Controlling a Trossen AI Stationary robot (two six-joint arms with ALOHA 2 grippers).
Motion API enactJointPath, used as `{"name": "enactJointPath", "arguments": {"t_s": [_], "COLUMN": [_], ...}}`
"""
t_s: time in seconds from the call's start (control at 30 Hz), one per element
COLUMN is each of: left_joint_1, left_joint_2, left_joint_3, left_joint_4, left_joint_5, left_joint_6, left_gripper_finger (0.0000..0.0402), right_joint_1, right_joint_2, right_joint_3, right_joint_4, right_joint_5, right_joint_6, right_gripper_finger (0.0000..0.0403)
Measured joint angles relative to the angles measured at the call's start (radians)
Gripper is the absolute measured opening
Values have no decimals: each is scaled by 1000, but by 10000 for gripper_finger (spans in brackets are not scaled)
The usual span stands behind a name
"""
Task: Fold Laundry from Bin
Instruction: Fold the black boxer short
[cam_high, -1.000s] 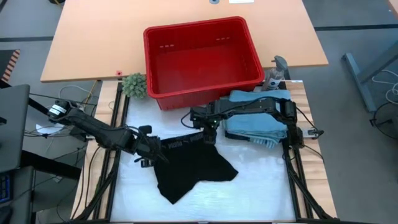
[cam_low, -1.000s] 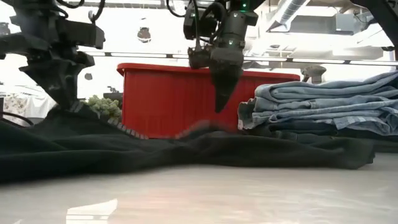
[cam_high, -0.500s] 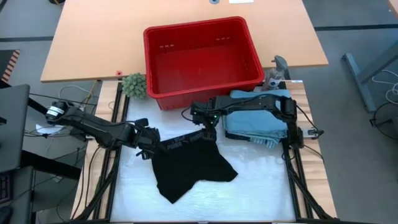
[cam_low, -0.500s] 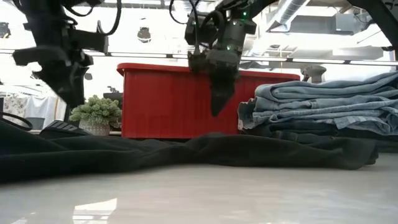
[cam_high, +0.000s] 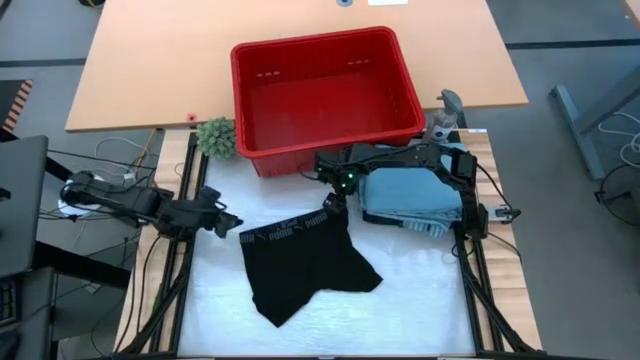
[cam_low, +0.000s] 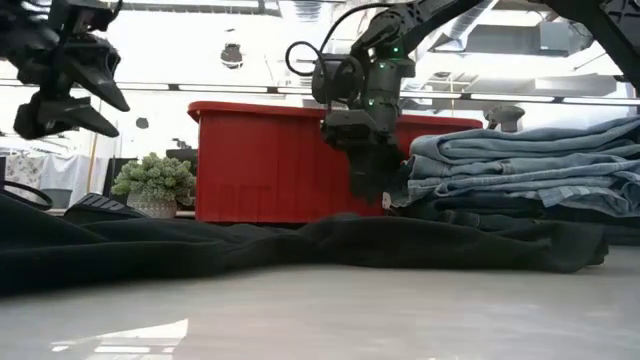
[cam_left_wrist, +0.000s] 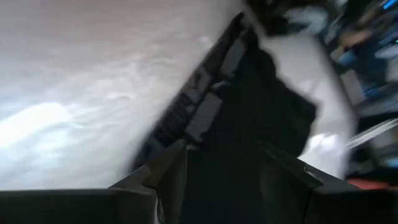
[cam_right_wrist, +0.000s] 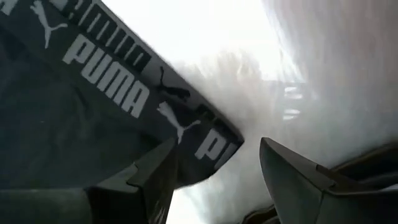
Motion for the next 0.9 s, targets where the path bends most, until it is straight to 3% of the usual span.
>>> {"name": "enactJointPath", "arguments": {"t_s": [0.13,0.3,0.57,0.9], "left_joint_1": [-13,-38,-73,-104], "left_joint_2": [-127,-166,-105,51], "left_joint_3": [-94,-148,-157,-157], "left_joint_4": [64,80,190,170], "left_joint_5": [-6,-10,-16,119], "left_joint_6": [-95,-178,-179,-189], "left_gripper_finger": [168,168,167,167], "right_joint_1": [1,16,7,-1], "right_joint_2": [-3,-2,-1,0], "right_joint_3": [0,0,-14,-137], "right_joint_4": [-22,-21,-62,27], "right_joint_5": [-16,7,160,161], "right_joint_6": [57,128,139,123], "right_gripper_finger": [250,250,250,250]}}
